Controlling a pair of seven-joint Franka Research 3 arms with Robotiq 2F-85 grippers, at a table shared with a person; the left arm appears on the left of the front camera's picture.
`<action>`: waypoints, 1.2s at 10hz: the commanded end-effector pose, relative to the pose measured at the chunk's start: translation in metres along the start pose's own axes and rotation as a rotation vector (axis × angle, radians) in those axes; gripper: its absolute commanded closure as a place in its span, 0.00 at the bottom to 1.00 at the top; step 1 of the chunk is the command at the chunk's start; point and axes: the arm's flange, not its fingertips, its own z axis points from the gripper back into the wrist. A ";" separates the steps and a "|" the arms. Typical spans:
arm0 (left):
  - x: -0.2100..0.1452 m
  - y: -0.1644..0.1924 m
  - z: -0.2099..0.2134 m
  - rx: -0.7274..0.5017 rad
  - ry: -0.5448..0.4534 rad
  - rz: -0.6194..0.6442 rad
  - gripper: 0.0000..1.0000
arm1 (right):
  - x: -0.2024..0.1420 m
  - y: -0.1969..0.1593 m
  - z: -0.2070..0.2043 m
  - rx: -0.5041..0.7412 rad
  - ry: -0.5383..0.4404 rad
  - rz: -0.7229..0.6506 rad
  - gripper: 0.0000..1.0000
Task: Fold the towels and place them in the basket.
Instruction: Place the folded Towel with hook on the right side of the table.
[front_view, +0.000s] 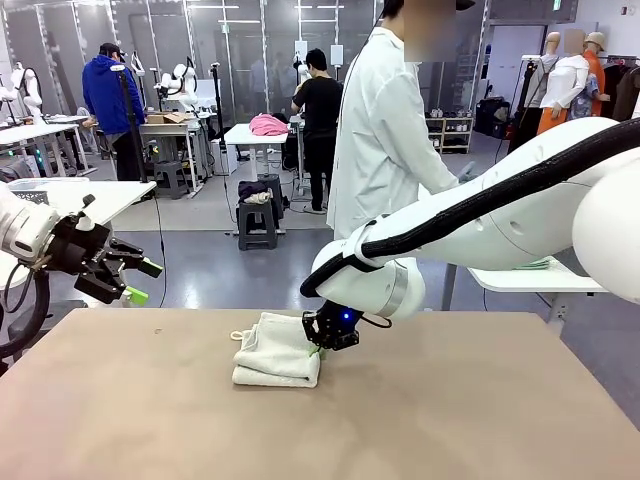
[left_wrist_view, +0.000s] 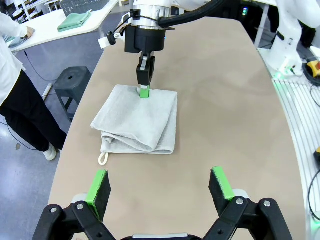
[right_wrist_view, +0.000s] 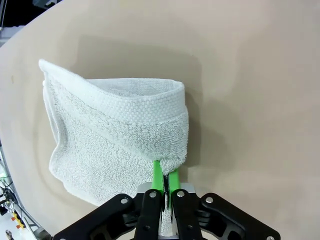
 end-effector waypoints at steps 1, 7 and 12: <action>0.001 -0.001 0.001 0.000 0.000 -0.002 0.00 | 0.000 0.000 0.000 0.005 0.002 -0.005 1.00; 0.001 -0.001 0.001 0.000 0.000 -0.002 0.00 | -0.004 -0.044 0.058 -0.018 0.008 0.097 0.96; 0.001 -0.001 0.001 0.000 0.000 -0.002 0.00 | 0.001 -0.233 0.176 -0.123 -0.059 -0.026 0.96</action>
